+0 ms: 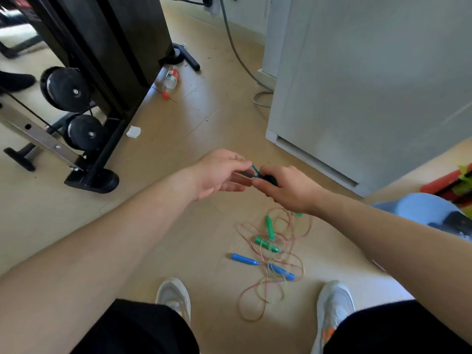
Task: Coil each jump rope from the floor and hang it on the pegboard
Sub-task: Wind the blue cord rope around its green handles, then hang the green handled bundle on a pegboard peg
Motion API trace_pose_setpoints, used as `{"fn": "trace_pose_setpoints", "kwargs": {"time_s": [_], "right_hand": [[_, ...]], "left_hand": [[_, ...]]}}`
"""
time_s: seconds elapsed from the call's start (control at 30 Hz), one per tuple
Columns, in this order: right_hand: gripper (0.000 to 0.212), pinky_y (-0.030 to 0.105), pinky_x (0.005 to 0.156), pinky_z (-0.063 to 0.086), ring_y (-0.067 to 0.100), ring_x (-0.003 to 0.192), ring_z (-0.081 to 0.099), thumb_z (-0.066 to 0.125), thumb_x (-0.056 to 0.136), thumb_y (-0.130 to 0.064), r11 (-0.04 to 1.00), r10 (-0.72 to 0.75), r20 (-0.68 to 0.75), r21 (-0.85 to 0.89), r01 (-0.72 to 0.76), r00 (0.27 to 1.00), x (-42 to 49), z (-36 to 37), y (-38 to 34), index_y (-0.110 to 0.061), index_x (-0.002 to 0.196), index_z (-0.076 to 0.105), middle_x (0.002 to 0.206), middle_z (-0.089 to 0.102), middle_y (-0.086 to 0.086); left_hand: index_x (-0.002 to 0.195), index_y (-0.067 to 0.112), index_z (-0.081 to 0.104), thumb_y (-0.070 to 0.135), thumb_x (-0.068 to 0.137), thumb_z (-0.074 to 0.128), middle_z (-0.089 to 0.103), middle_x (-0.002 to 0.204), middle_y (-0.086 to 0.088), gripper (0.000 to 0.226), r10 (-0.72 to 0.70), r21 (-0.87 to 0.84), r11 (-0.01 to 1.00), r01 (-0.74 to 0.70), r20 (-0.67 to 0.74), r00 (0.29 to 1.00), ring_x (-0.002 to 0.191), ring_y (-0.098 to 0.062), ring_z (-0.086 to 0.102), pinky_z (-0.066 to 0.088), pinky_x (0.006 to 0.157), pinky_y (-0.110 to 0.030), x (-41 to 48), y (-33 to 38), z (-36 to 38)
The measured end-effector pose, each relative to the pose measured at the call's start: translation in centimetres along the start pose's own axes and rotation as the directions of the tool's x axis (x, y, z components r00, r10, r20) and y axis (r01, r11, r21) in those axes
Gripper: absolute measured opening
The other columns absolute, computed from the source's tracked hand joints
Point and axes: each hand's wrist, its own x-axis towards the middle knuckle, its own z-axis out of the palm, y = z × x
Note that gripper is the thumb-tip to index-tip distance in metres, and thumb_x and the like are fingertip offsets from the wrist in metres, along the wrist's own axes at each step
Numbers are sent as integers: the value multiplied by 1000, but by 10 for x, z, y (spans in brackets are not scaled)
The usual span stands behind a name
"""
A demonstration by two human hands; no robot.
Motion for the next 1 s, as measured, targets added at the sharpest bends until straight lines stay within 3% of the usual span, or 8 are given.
{"fn": "trace_pose_setpoints", "kwargs": {"time_s": [0.13, 0.43, 0.53, 0.6, 0.67, 0.77, 0.87, 1.0], "right_hand": [[33, 20, 51, 39, 10, 57, 57, 37, 104, -33, 984, 39, -26, 172, -34, 999, 69, 0, 32, -17, 86, 61, 66, 63, -2], [18, 39, 63, 52, 14, 61, 61, 39, 98, -33, 965, 158, 106, 193, -177, 982, 118, -4, 25, -35, 84, 50, 65, 65, -5], [21, 40, 58, 51, 18, 56, 59, 42, 98, -31, 903, 239, 150, 329, -277, 959, 97, -32, -15, -32, 79, 50, 67, 64, 0], [20, 35, 46, 45, 17, 50, 52, 42, 100, -30, 787, 314, 191, 495, -368, 930, 86, -62, -48, -26, 82, 52, 67, 62, 2], [21, 29, 43, 40, 17, 51, 48, 41, 102, -29, 684, 370, 219, 594, -424, 903, 77, -97, -82, -19, 86, 51, 68, 60, 5], [24, 27, 42, 40, 17, 53, 49, 39, 103, -32, 647, 386, 227, 625, -438, 894, 66, -156, -133, -16, 89, 49, 70, 60, 5], [25, 27, 42, 39, 16, 52, 49, 39, 103, -33, 627, 389, 240, 638, -446, 890, 57, -220, -180, -16, 86, 49, 69, 58, 5], [27, 29, 44, 40, 19, 55, 50, 38, 103, -34, 606, 373, 239, 669, -430, 897, 50, -303, -240, -13, 89, 48, 69, 58, 6]], "left_hand": [[92, 8, 63, 11, 97, 62, 70, 81, -6, 6, 82, 27, 997, -78, -209, 974, 58, -13, 67, 55, 55, -21, 74, 5, -26], [87, 16, 58, 3, 95, 60, 58, 58, -2, 15, -35, -142, 989, -35, -461, 887, 44, -13, 50, 44, 43, -19, 120, 29, -48], [92, 15, 57, 8, 98, 58, 59, 63, -3, 10, -135, -243, 970, 21, -464, 876, 48, -14, 53, 47, 46, -20, 84, 72, -53], [95, 15, 58, 16, 100, 57, 61, 73, -3, 5, -229, -266, 957, 116, -444, 866, 54, -15, 56, 48, 50, -22, 54, 101, -51], [93, 16, 60, 29, 100, 57, 63, 84, -3, 15, -327, -254, 938, 236, -420, 847, 64, -17, 59, 49, 56, -25, 22, 129, -49], [91, 17, 67, 48, 98, 53, 70, 88, -2, 35, -444, -343, 873, 348, -260, 858, 72, -18, 62, 49, 65, -28, -29, 190, -49], [101, 10, 71, 38, 99, 58, 73, 91, -2, 31, -362, -341, 893, 294, -156, 919, 74, -14, 65, 51, 71, -30, -75, 258, -46], [100, 4, 70, 10, 95, 65, 70, 87, -6, 9, -234, -301, 943, 143, -293, 927, 73, -13, 67, 57, 74, -28, -117, 344, -47]]}}
